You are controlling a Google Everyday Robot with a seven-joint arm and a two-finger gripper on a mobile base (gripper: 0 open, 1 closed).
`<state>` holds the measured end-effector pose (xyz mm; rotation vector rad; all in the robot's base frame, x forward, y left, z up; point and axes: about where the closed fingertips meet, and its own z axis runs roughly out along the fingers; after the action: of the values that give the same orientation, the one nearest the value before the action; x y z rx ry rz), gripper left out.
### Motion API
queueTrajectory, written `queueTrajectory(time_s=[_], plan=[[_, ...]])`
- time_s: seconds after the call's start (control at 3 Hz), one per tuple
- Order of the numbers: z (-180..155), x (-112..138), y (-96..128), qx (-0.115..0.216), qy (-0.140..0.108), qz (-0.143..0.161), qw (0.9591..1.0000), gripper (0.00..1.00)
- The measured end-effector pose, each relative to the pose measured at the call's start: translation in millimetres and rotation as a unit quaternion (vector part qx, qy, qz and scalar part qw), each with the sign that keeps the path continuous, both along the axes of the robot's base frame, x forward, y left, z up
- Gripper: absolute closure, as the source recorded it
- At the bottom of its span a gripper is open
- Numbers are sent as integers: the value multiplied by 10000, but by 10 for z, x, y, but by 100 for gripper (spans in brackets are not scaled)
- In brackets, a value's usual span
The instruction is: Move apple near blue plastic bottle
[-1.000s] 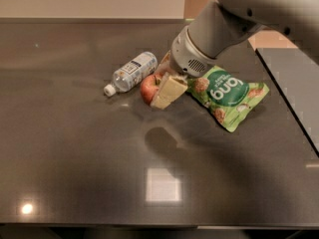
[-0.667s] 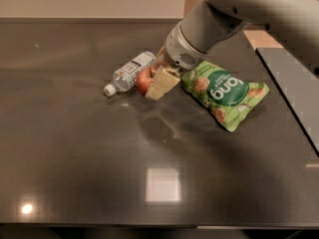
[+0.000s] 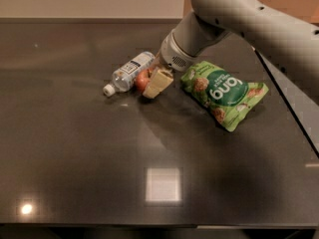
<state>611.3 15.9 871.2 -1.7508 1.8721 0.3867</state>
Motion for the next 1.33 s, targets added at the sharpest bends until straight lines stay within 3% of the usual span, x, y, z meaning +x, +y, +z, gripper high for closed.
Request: queueTrajectory(time_s=[0.33,0.67,1.33], plan=[[-108,161,34,47,12,-88,9999,82],[-152,245,61,128,48,-116,9998,58],[-165,266,98,186,71,-88,9998,13]])
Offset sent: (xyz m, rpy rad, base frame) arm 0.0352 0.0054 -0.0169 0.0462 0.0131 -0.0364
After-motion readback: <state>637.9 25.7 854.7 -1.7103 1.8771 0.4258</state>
